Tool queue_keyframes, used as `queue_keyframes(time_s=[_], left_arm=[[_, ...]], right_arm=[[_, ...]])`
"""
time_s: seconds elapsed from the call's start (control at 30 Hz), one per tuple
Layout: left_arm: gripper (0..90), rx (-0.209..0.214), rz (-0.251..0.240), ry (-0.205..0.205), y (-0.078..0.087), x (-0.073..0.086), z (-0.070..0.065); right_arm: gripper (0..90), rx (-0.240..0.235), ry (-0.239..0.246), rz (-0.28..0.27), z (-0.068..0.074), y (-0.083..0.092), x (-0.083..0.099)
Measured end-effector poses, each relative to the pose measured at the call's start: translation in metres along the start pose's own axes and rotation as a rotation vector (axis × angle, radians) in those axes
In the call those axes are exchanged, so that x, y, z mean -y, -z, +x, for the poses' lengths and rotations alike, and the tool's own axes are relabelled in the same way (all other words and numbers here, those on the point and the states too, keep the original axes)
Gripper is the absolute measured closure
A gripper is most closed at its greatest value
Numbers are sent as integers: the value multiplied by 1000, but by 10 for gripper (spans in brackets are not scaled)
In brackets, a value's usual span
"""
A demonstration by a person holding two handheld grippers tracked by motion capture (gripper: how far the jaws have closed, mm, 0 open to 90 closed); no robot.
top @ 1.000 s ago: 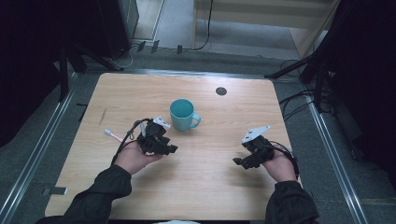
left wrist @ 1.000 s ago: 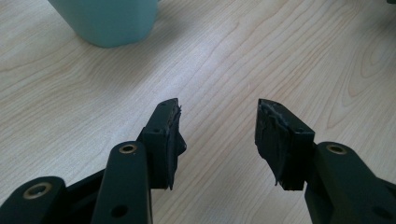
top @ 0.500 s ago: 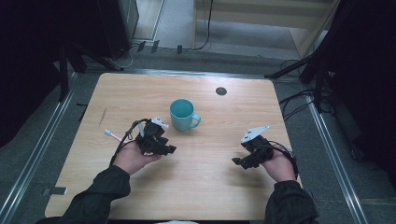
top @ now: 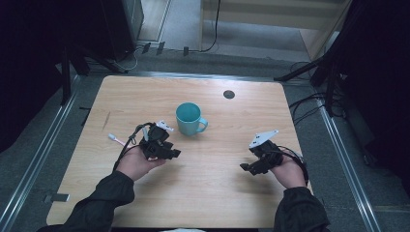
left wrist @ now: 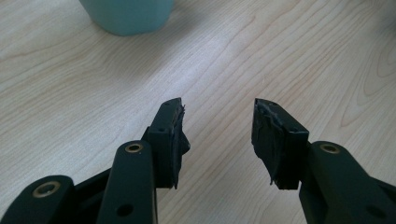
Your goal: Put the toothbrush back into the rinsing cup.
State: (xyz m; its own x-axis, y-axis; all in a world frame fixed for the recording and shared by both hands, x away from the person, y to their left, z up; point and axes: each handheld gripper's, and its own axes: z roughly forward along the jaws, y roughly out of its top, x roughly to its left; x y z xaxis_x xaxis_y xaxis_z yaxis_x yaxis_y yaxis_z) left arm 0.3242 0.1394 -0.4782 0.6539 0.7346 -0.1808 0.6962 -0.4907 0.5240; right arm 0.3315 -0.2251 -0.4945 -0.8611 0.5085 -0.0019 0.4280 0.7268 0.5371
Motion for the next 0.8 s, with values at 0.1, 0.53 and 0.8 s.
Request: queue_keyframes(time_s=[0.1, 0.53, 0.8], left_arm=[[536, -2, 2, 6, -1, -1, 0], [608, -91, 40, 141, 15, 6, 38], [652, -107, 91, 192, 14, 9, 50]], right_arm=[[242, 1, -1, 0, 0, 0, 0], [242, -2, 0, -1, 0, 1, 0], [242, -2, 3, 5, 1, -1, -1]])
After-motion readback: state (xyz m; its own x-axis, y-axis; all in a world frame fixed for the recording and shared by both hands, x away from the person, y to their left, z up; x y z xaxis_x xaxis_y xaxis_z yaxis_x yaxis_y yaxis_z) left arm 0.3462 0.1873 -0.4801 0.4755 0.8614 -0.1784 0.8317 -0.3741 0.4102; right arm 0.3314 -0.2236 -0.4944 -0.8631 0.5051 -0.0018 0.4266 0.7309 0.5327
